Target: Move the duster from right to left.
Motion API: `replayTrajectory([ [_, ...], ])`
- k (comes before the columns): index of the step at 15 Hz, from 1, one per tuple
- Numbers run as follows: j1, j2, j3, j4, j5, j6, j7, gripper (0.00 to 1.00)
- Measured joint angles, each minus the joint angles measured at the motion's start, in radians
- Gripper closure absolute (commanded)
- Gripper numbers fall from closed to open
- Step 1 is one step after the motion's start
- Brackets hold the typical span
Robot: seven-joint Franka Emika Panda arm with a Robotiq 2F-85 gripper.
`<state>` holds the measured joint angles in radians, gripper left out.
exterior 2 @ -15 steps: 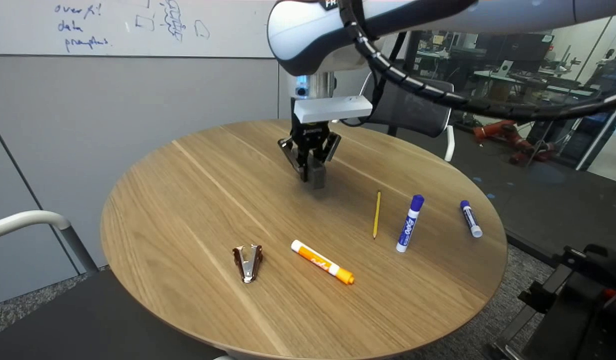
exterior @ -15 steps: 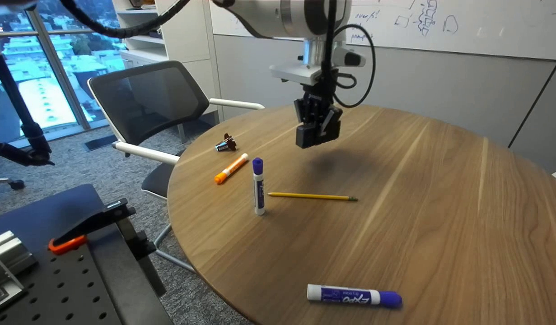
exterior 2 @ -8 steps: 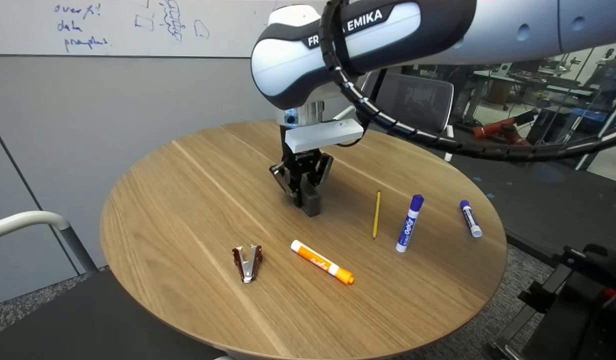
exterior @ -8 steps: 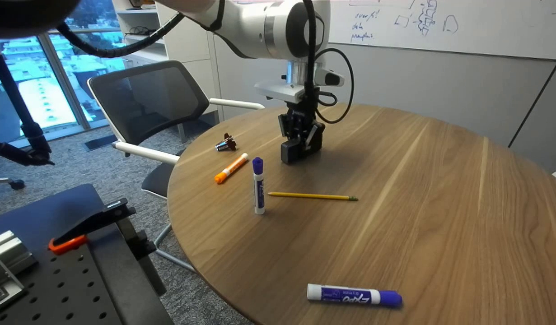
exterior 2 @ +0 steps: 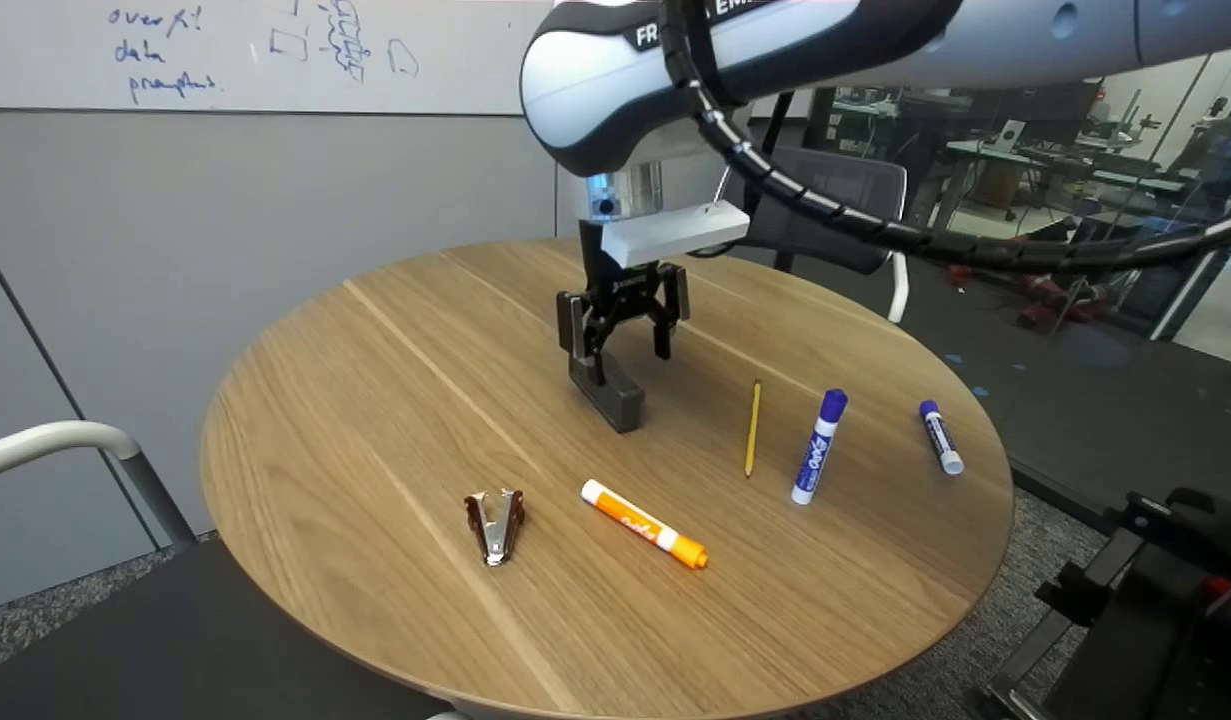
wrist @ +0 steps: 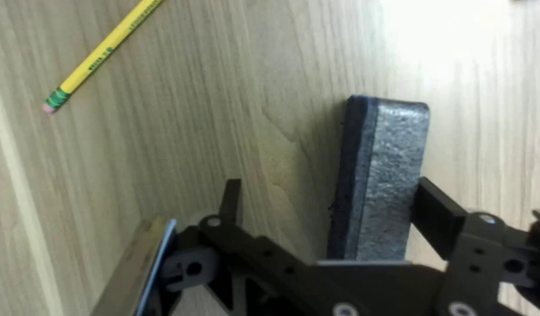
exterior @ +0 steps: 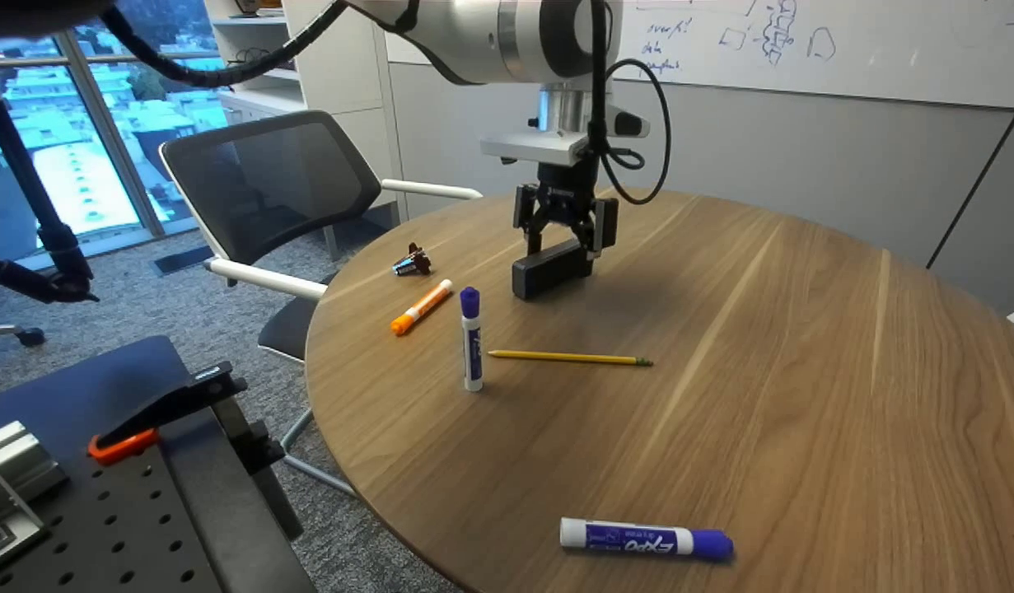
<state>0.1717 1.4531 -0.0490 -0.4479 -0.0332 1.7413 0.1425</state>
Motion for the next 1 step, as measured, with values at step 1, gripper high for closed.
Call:
replayTrajectory([
  [1,-0.007,-0.013,0.0,0.0,0.0,-0.023,-0.018,0.0],
])
